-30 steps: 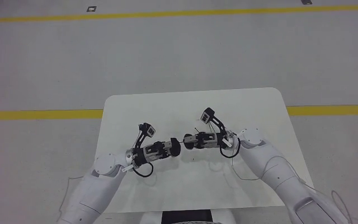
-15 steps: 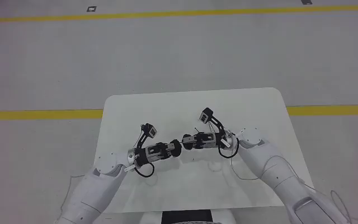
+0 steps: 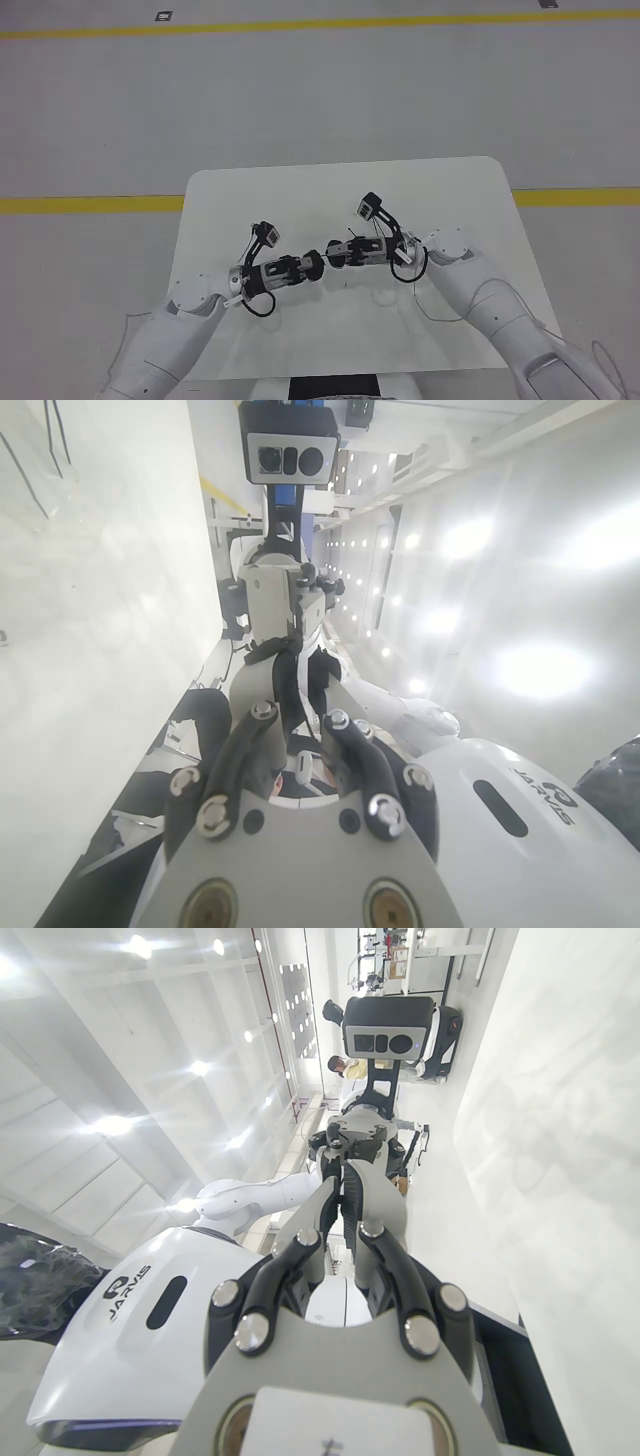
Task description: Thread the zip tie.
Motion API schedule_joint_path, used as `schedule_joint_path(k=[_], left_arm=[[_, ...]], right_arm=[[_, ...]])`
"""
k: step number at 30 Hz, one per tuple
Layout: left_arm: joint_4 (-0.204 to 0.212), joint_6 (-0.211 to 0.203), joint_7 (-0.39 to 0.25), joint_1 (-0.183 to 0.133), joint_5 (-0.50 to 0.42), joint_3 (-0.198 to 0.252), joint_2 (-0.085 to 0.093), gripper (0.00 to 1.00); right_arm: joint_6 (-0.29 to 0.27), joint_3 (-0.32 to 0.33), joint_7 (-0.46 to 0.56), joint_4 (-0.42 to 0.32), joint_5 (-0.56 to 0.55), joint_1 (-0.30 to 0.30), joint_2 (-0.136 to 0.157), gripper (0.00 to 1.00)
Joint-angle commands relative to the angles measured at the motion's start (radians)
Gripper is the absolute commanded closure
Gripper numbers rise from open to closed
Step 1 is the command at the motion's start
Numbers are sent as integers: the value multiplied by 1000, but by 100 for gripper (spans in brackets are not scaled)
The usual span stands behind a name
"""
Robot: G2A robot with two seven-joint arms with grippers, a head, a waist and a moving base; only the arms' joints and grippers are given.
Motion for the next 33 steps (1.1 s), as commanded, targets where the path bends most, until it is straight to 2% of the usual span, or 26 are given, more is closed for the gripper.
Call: schedule_joint_path(k=[1,30,33], left_arm=[[0,0,2,-1,2,4,1,92],[3,-4,21,-12,-2,35,16,92],[3,-4,24,-12,-3,38,17,95]], right_arm=[[2,0,0,0,-3,-1,-1,100],[11,1,-2,-8,-48,-2,-6,100],[10,1,1,-7,-51,-2,-7,100]])
